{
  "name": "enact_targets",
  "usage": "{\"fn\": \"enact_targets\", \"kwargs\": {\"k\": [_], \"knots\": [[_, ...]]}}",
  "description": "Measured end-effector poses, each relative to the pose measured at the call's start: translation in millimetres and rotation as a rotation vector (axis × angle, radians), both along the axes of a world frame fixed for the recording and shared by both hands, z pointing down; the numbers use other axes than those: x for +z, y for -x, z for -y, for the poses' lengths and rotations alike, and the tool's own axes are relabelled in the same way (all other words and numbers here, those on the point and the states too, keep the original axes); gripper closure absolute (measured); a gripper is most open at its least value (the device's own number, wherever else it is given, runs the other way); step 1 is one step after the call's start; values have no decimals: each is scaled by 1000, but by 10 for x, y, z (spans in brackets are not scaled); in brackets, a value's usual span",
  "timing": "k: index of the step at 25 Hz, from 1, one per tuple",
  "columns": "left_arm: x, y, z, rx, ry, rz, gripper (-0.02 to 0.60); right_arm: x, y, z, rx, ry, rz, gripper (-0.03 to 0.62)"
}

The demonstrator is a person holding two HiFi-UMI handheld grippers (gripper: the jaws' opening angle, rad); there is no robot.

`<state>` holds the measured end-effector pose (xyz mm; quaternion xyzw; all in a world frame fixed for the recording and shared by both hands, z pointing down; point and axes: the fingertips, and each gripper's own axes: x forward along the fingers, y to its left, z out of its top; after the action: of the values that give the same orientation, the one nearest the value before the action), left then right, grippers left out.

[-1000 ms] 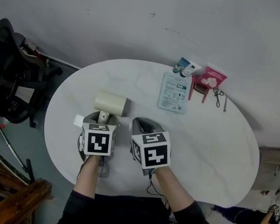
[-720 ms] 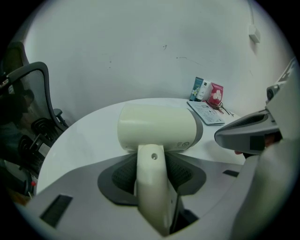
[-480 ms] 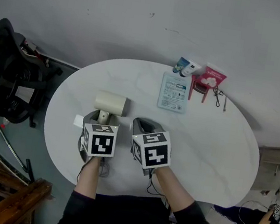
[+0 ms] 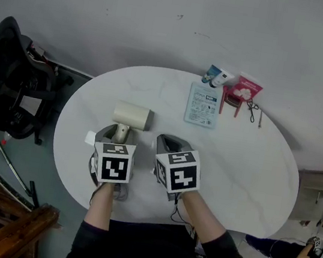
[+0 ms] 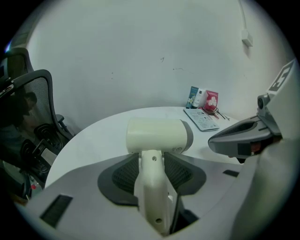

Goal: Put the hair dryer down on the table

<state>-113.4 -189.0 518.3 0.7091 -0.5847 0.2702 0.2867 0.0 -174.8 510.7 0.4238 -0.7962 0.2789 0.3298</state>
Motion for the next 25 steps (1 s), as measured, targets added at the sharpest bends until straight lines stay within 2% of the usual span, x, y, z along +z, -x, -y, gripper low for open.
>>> {"fn": "enact_targets", "kwargs": {"k": [5,8,17,25], "knots": [[-131,21,-65,8,-28,-22,397,-32,2,-72,10,-7,0,592],[-207,15,-131,4,-46,-60,404,-72,22,-131,11,-15,6,592],[-455,21,-257,-1,-119,-151,559,-252,61,-314,19,-54,29,592],[-666,-17,-418,31,-184,-282,572,-431,56,-464,28,-92,47,592]]}}
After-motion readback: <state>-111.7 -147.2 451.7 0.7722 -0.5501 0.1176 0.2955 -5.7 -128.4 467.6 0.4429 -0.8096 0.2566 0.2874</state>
